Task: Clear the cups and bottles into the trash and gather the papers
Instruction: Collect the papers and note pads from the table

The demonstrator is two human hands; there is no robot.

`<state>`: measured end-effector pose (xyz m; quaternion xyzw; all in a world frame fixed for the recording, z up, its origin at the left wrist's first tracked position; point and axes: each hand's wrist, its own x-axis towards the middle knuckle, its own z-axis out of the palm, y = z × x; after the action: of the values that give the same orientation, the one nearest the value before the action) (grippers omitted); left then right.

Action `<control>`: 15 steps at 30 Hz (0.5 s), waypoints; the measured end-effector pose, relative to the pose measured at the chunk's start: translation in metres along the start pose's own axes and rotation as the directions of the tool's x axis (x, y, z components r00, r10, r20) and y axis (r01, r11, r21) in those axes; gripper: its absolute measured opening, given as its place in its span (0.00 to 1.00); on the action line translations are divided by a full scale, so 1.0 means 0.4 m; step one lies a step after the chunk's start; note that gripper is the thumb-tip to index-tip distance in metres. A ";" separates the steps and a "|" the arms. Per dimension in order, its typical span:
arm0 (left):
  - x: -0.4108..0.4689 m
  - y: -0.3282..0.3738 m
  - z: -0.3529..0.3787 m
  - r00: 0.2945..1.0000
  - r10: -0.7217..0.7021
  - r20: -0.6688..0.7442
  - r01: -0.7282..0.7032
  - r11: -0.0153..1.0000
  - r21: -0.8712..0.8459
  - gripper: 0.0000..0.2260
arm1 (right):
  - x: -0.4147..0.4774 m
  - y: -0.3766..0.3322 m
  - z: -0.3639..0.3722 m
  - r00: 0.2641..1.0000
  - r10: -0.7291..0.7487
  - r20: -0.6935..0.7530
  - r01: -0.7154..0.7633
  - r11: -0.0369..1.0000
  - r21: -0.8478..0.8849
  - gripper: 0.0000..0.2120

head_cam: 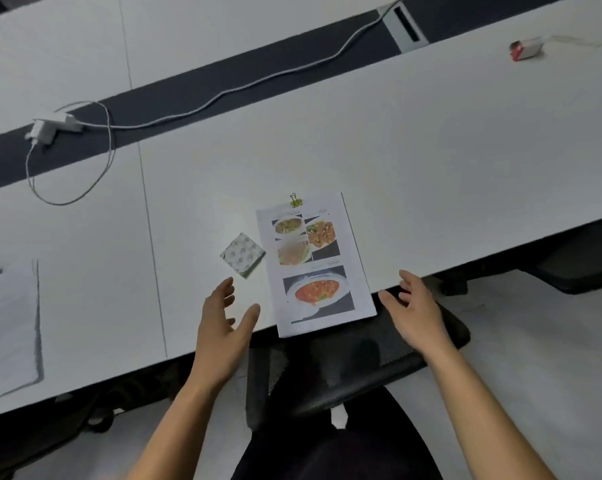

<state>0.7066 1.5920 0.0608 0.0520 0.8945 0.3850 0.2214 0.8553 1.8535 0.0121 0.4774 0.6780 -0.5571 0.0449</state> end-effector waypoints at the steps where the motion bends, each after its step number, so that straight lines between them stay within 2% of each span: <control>1: 0.037 -0.024 0.015 1.000 0.020 0.020 -0.021 0.996 0.082 0.33 | 0.029 0.015 0.022 0.997 0.071 0.019 -0.071 0.997 0.002 0.35; 5: 0.222 -0.123 0.079 0.992 0.079 0.097 -0.110 0.918 0.381 0.45 | 0.097 0.075 0.108 0.956 0.285 0.074 -0.290 0.954 0.071 0.41; 8: 0.360 -0.158 0.116 0.989 0.073 0.132 -0.131 0.852 0.507 0.47 | 0.108 0.104 0.150 0.934 0.349 0.076 -0.357 0.919 0.169 0.40; 11: 0.447 -0.167 0.133 0.980 0.062 0.189 -0.156 0.825 0.543 0.41 | 0.103 0.114 0.175 0.919 0.391 0.049 -0.389 0.878 0.280 0.32; 15: 0.463 -0.167 0.120 0.984 0.107 0.142 -0.165 0.845 0.509 0.34 | 0.085 0.093 0.193 0.927 0.373 0.039 -0.372 0.901 0.225 0.14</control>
<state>0.5666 1.6262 -0.0816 0.1936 0.9458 0.1409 0.2193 0.8265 1.8093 -0.0634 0.6014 0.5060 -0.6111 0.0937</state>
